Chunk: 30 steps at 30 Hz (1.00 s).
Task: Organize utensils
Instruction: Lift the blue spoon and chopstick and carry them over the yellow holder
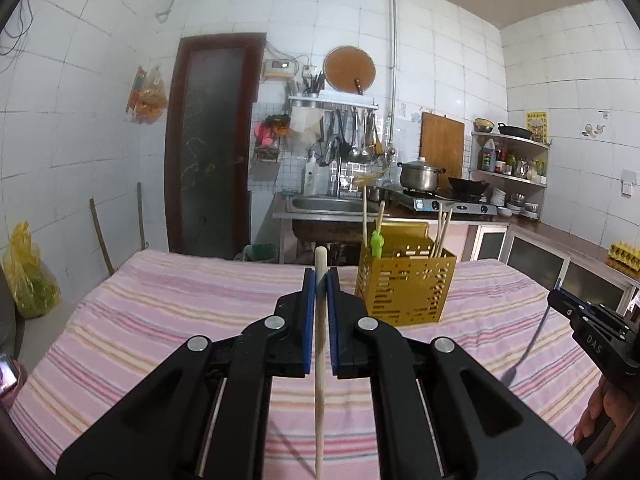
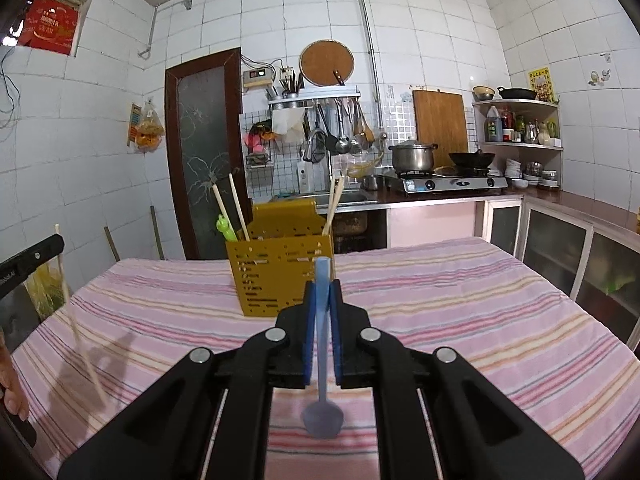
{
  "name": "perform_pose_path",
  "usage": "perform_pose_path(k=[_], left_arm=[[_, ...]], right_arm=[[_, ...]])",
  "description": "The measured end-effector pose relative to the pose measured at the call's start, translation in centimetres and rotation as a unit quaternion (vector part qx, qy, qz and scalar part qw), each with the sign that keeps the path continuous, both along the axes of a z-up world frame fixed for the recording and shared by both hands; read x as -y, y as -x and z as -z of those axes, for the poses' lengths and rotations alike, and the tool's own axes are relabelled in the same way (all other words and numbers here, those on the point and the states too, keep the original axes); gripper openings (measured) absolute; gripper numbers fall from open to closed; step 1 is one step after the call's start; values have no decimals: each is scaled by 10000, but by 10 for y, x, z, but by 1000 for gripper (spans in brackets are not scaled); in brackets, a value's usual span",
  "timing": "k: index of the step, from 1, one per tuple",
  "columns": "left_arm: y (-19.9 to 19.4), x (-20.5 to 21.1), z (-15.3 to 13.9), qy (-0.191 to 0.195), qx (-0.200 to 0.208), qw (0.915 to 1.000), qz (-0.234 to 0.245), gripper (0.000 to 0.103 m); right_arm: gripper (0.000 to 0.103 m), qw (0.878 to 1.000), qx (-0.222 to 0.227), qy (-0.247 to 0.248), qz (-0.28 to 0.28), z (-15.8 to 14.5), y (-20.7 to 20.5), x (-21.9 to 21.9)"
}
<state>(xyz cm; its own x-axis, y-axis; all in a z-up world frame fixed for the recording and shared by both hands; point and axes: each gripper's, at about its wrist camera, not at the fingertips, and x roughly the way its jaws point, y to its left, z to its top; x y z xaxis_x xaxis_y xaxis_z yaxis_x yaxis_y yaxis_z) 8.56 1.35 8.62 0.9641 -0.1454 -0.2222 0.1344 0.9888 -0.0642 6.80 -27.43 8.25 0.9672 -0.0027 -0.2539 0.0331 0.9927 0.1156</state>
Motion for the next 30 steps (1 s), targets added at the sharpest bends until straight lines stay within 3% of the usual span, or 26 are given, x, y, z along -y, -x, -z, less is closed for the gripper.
perform_pose_path(k=[10, 22, 30], left_arm=[[-37, 14, -23, 120, 10, 9998, 176, 5], [-63, 43, -46, 100, 133, 9988, 455, 5], [-90, 70, -90, 131, 459, 9965, 688, 5]], right_arm=[[7, 9997, -37, 252, -48, -19, -34, 4], [7, 9997, -98, 220, -24, -28, -57, 9], [7, 9993, 242, 287, 0, -74, -76, 11]])
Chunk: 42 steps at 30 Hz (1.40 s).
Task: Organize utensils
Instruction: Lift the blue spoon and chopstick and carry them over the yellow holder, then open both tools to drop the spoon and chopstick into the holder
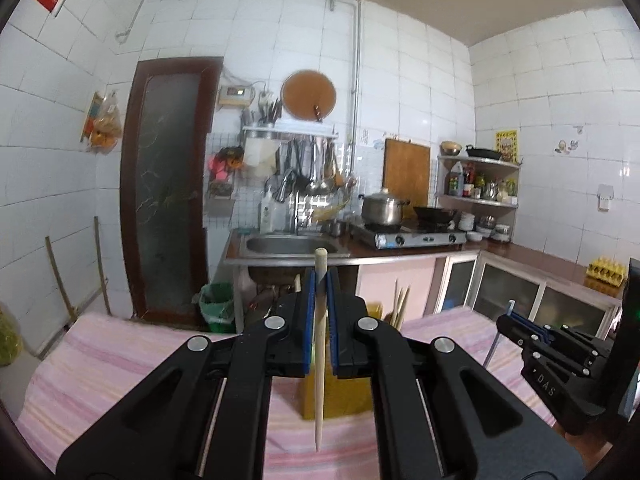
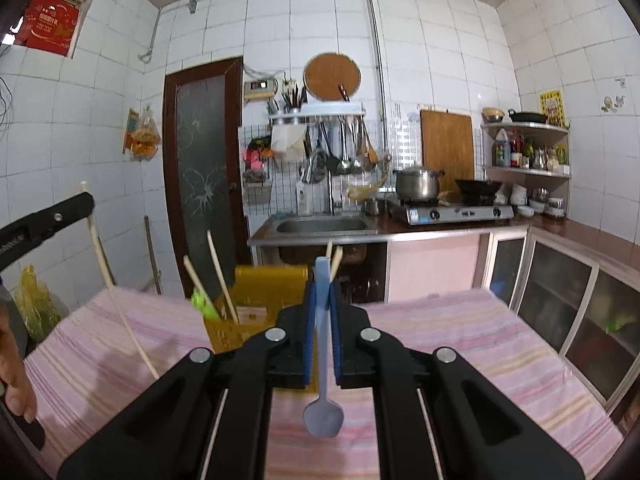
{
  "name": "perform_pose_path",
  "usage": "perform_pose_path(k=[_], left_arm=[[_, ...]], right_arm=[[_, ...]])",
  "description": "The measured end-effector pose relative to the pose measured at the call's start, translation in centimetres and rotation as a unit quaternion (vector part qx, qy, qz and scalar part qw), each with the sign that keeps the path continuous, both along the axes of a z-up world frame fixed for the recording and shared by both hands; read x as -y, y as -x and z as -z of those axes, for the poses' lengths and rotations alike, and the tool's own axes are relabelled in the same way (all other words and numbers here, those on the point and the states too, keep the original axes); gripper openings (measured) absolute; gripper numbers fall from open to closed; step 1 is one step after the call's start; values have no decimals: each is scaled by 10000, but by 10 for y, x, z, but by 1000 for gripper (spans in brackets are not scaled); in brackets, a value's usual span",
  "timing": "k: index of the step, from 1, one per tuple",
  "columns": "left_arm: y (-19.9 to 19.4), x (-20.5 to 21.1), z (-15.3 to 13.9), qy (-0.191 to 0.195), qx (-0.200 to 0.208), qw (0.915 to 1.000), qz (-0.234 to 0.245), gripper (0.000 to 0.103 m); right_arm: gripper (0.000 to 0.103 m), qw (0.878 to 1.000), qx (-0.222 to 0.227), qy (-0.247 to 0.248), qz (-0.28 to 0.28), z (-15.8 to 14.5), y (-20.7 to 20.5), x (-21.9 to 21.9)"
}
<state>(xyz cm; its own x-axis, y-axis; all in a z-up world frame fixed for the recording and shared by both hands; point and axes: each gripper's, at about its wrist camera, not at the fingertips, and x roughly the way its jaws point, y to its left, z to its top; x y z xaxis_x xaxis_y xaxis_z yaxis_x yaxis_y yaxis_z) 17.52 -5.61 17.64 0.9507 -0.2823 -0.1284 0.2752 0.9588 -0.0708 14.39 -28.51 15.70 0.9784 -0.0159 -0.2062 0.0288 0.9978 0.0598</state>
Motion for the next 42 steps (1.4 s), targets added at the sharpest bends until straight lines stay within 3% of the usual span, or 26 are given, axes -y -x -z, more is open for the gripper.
perform_pose_path(k=[7, 15, 19, 23, 29, 30, 31, 32, 33, 34, 37, 39, 42], left_arm=[[-41, 22, -34, 244, 209, 9994, 103, 5], [-104, 35, -32, 313, 224, 9993, 27, 5], [-134, 37, -9, 293, -44, 9996, 5, 5], [-153, 35, 19, 150, -307, 9994, -93, 5], [-166, 28, 47, 92, -789, 9966, -203, 6], [-163, 25, 46, 72, -816, 9964, -233, 11], [-159, 22, 43, 73, -817, 9963, -265, 25], [-153, 18, 40, 86, -795, 9963, -301, 35], [-141, 11, 35, 115, -703, 9968, -375, 55], [-131, 7, 31, 131, -620, 9970, -438, 67], [-100, -8, 21, 178, -539, 9971, -501, 86], [-78, -19, 18, 220, -519, 9970, -525, 95], [-42, -32, 22, 198, -493, 9970, -570, 98]], right_arm=[[7, 9997, 220, 113, -72, -39, -39, -5], [7, 9991, 381, -61, -185, -59, -98, -10], [7, 9996, 245, 13, -169, -45, -128, -16], [7, 9994, -230, -111, -229, -7, -158, -14], [8, 9968, -747, -206, -198, 34, -172, -5], [8, 9966, -777, -181, -190, 35, -171, -3], [9, 9964, -817, -144, -153, 35, -168, 0], [21, 9963, -842, -124, -108, 34, -166, 1], [33, 9962, -865, -115, -62, 32, -162, 3], [55, 9960, -883, -119, -32, 30, -157, 6], [63, 9962, -864, -25, 92, 20, -133, 12], [74, 9964, -825, 68, 168, 14, -109, 14], [86, 9969, -727, 156, 257, 11, -72, 15]])
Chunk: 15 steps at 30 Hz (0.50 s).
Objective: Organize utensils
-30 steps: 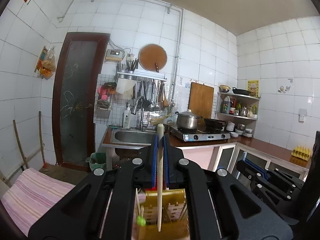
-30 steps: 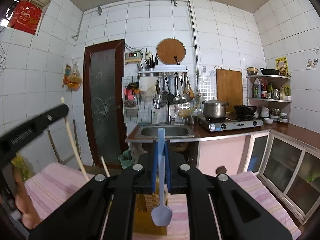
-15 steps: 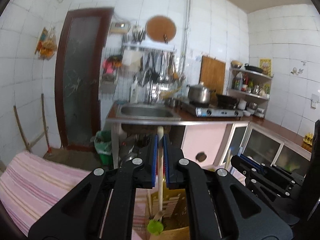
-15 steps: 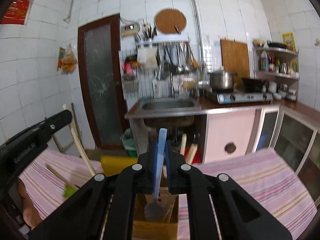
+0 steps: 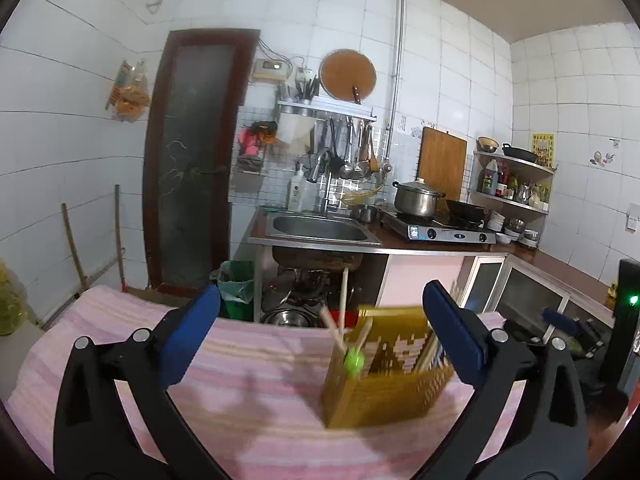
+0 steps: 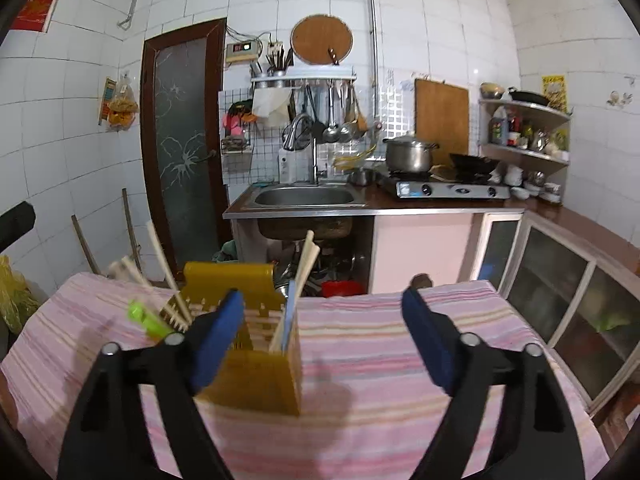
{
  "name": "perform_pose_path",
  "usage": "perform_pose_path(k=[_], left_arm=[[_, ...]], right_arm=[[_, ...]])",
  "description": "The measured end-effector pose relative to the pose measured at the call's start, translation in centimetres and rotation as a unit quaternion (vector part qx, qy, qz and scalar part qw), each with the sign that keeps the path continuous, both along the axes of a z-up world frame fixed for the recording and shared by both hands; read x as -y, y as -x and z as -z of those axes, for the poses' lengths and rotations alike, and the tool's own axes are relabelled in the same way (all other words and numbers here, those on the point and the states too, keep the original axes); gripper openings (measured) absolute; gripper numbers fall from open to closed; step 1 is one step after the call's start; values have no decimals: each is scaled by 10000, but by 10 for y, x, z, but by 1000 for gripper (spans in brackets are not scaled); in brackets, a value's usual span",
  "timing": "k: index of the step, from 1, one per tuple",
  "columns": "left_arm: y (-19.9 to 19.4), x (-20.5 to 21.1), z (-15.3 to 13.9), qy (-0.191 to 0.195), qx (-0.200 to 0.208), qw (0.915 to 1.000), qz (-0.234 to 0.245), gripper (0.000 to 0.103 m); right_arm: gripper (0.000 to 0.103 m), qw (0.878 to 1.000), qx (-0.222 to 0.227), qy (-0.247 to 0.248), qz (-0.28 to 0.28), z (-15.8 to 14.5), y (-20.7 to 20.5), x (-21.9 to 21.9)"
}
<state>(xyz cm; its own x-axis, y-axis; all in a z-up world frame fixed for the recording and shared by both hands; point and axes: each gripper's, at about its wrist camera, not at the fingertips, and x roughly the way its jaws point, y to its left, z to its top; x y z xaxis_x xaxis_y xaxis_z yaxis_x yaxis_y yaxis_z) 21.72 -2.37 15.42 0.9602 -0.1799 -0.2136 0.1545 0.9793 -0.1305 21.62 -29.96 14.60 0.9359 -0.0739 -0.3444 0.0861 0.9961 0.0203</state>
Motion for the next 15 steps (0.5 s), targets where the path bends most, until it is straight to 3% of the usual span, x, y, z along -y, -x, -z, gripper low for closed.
perform_pose_path(k=[4, 10, 15], left_arm=[[46, -14, 24, -266, -139, 9993, -222, 98], [97, -41, 76, -164, -532, 9971, -522, 98], [129, -45, 108, -439, -574, 9951, -679, 98]], right_arm=[[98, 9999, 81, 68, 6, 11, 58, -6], [98, 9999, -105, 0, -100, 42, 119, -20], [98, 9996, -60, -110, -237, 66, 156, -34]])
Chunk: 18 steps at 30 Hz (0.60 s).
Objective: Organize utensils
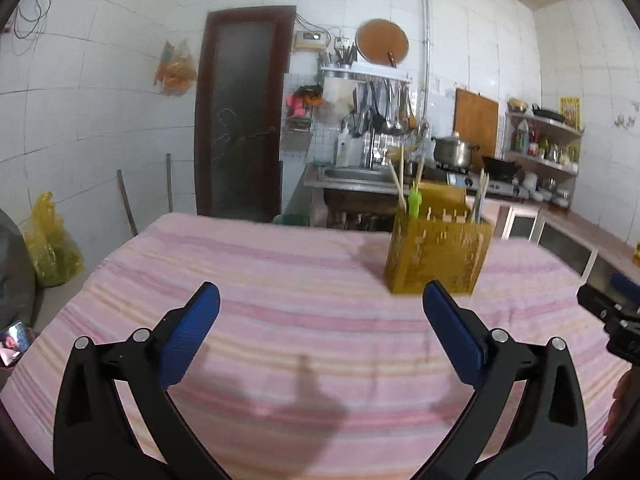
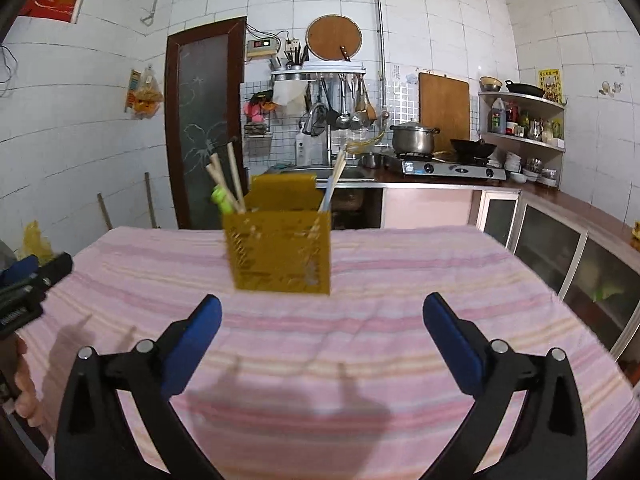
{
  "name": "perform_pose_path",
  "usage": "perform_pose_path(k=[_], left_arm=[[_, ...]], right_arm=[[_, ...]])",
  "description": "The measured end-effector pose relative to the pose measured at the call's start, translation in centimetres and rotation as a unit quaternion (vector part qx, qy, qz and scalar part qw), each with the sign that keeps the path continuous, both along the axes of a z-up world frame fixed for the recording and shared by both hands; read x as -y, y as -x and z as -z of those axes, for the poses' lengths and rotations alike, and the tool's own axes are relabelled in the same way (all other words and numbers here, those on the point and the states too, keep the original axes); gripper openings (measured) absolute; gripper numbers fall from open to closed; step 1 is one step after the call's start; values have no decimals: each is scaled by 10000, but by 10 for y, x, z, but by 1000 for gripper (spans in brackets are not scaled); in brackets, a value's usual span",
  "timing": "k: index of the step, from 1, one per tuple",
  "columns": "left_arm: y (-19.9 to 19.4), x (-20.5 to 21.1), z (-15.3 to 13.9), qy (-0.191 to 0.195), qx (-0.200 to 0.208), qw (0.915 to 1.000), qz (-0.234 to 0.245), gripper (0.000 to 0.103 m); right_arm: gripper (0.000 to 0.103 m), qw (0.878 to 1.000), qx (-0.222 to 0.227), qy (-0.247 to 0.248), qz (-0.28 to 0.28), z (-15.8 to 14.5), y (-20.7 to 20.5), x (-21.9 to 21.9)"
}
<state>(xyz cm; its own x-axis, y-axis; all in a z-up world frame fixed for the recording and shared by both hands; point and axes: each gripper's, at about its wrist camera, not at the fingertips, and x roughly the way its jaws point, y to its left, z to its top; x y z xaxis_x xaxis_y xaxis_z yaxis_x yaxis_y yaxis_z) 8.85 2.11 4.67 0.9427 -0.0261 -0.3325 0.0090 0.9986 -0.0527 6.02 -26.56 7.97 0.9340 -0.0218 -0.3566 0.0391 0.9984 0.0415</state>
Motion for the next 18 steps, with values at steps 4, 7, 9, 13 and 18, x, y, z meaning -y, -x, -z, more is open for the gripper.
perform_pose_path(k=[4, 7, 9, 13, 18], left_arm=[[19, 2, 19, -257, 77, 9996, -37, 98], [30, 3, 29, -357, 200, 9991, -76, 98], [35, 2, 34, -415, 312, 9986, -120, 98], [35, 2, 40, -394, 281, 9987, -129, 98], [41, 1, 40, -400, 444, 9980, -187, 98]], right_arm=[[98, 10000, 67, -30, 21, 20, 18, -6], [98, 9998, 133, -111, 30, 30, 25, -7], [98, 9998, 171, -96, 74, 36, 28, -9], [98, 9998, 162, -5, 67, 47, 32, -14], [98, 9994, 317, 41, 144, 47, 40, -15]])
